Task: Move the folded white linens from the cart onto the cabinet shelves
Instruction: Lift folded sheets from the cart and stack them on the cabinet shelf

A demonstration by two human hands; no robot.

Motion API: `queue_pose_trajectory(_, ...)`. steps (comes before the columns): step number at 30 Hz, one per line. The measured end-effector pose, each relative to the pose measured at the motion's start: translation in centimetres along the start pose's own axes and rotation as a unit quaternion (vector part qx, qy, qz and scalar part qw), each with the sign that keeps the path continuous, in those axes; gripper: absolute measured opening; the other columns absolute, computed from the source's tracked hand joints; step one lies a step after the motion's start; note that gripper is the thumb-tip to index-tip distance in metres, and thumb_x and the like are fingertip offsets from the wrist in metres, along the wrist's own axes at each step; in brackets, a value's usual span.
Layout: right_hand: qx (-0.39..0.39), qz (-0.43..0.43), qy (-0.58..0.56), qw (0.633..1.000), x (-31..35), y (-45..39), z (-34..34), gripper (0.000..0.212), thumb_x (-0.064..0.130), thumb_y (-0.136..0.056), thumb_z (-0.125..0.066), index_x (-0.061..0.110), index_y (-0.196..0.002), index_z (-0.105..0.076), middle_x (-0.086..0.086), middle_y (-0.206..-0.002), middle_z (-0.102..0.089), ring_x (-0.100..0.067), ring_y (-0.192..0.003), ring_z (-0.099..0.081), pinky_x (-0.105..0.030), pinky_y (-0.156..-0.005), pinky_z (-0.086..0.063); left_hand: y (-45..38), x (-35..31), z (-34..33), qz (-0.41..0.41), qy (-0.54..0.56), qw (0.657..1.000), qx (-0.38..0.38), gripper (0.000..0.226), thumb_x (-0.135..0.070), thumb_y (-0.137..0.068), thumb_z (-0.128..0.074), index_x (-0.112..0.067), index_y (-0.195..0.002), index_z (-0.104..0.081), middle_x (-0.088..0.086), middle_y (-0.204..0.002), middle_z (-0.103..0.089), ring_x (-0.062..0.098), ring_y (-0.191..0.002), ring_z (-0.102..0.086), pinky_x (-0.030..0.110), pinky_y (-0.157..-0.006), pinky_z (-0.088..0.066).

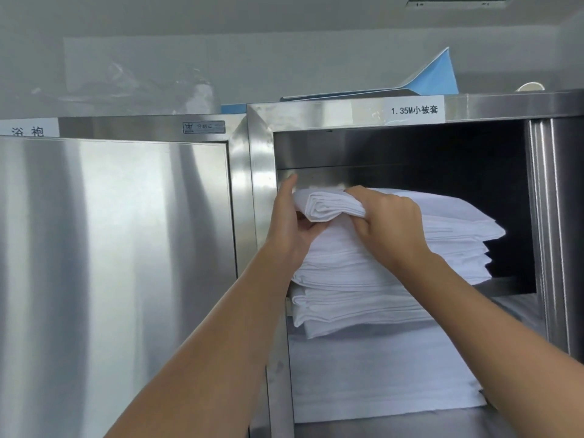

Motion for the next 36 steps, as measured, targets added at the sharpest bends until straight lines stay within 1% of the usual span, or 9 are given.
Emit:
queue_pose_trajectory(6, -0.029, 0.003, -0.017, 0.999, -0.3, 1.6, 5.0, 0.024, 0.018, -0.085, -0.061, 0.027, -0.105, -0.071, 0.005, -0.074, -0.068, -0.024, -0.060, -0.058, -0.028, -0.050, -0.033, 0.7, 0.2, -0.5, 0.013, 0.008, 1.000, 0.010, 0.050, -0.041, -0.103, -0.049, -0.017, -0.065, -0.071, 0.008, -0.072, -0.075, 0.036, -0.110, -0.064, 0.049, -0.106, -0.046)
queue_pose_trajectory(9, -0.039, 0.015, -0.022, 0.999, 0.5, 3.2, 7.3, 0.031, 0.015, -0.083, -0.059, 0.026, -0.109, -0.071, 0.004, -0.083, -0.071, -0.025, -0.069, -0.061, -0.032, -0.053, -0.042, 1.4, -0.1, -0.8, 0.017, -0.018, 1.000, 0.020, 0.038, -0.043, -0.102, -0.045, -0.013, -0.089, -0.063, 0.006, -0.075, -0.076, 0.032, -0.102, -0.066, 0.045, -0.102, -0.049)
queue_pose_trajectory(13, -0.011, 0.005, -0.027, 1.000, 1.3, 4.3, 8.0, 0.031, 0.011, -0.083, -0.061, 0.026, -0.108, -0.070, 0.006, -0.085, -0.070, -0.022, -0.071, -0.059, -0.027, -0.056, -0.034, 1.3, -0.1, -0.7, 0.027, -0.059, 0.998, -0.003, 0.027, -0.023, -0.103, -0.047, -0.003, -0.117, -0.059, 0.010, -0.081, -0.069, 0.029, -0.080, -0.067, 0.027, -0.059, -0.057)
queue_pose_trajectory(15, 0.022, 0.001, -0.026, 0.999, 1.1, 5.0, 7.5, 0.032, 0.013, -0.082, -0.065, 0.026, -0.111, -0.069, 0.007, -0.090, -0.070, -0.021, -0.076, -0.062, -0.027, -0.059, -0.036, 1.7, -0.3, -0.7, 0.023, -0.067, 0.997, -0.037, 0.046, -0.011, -0.103, -0.049, -0.016, -0.148, -0.041, 0.008, -0.097, -0.067, 0.024, -0.076, -0.067, 0.028, -0.052, -0.055)
queue_pose_trajectory(18, 0.115, -0.018, -0.064, 0.991, 0.6, 6.4, 6.7, 0.042, 0.039, -0.084, -0.063, 0.027, -0.123, -0.065, 0.007, -0.114, -0.069, -0.019, -0.101, -0.063, -0.027, -0.077, -0.046, 1.7, -0.3, -0.5, 0.000, -0.097, 0.995, -0.035, 0.071, 0.003, -0.097, -0.050, -0.023, -0.158, -0.023, 0.009, -0.130, -0.055, 0.020, -0.083, -0.063, 0.028, -0.055, -0.053)
queue_pose_trajectory(21, 0.272, -0.024, -0.104, 0.956, 0.3, 7.8, 6.0, 0.091, 0.081, -0.074, -0.046, 0.029, -0.149, -0.042, 0.010, -0.153, -0.042, -0.009, -0.140, -0.034, -0.022, -0.113, -0.024, 1.8, 0.0, -0.4, -0.004, -0.104, 0.994, -0.036, 0.070, 0.005, -0.095, -0.050, -0.023, -0.156, -0.030, 0.002, -0.113, -0.056, 0.021, -0.088, -0.064, 0.023, -0.052, -0.054)
queue_pose_trajectory(24, 0.312, -0.015, -0.146, 0.939, 0.0, 7.9, 6.4, 0.098, 0.089, -0.074, -0.029, 0.030, -0.153, -0.035, 0.011, -0.161, -0.025, -0.004, -0.149, -0.015, -0.027, -0.123, -0.004, 1.9, 0.2, -0.1, -0.004, -0.074, 0.997, -0.029, 0.065, 0.003, -0.094, -0.050, -0.024, -0.152, -0.038, 0.004, -0.116, -0.061, 0.024, -0.095, -0.066, 0.025, -0.058, -0.056)
queue_pose_trajectory(29, 0.176, -0.199, -0.049, 0.963, -6.3, 5.4, 6.5, 0.063, 0.061, -0.093, -0.046, 0.016, -0.137, -0.054, -0.005, -0.143, -0.053, -0.026, -0.134, -0.043, -0.041, -0.115, -0.026, 2.8, 0.8, 0.7, -0.003, -0.040, 0.999, -0.015, 0.056, -0.001, -0.092, -0.052, -0.027, -0.141, -0.051, 0.007, -0.128, -0.064, 0.029, -0.106, -0.067, 0.036, -0.078, -0.055)
queue_pose_trajectory(36, 0.207, -0.434, -0.060, 0.874, -13.4, 5.2, 4.7, 0.071, 0.069, -0.089, -0.044, 0.009, -0.125, -0.051, -0.010, -0.123, -0.059, -0.033, -0.108, -0.057, -0.042, -0.088, -0.048, 3.4, 0.9, 2.6, 0.041, -0.016, 0.999, 0.001, 0.045, -0.001, -0.086, -0.049, -0.026, -0.117, -0.071, 0.004, -0.108, -0.074, 0.027, -0.094, -0.067, 0.036, -0.085, -0.052)
Point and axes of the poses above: each hand's wrist, its own y-axis away from the middle knuckle, its own z-axis out of the back of the hand, x = y × z, the point moved 5 cm from there along -y, towards the middle knuckle
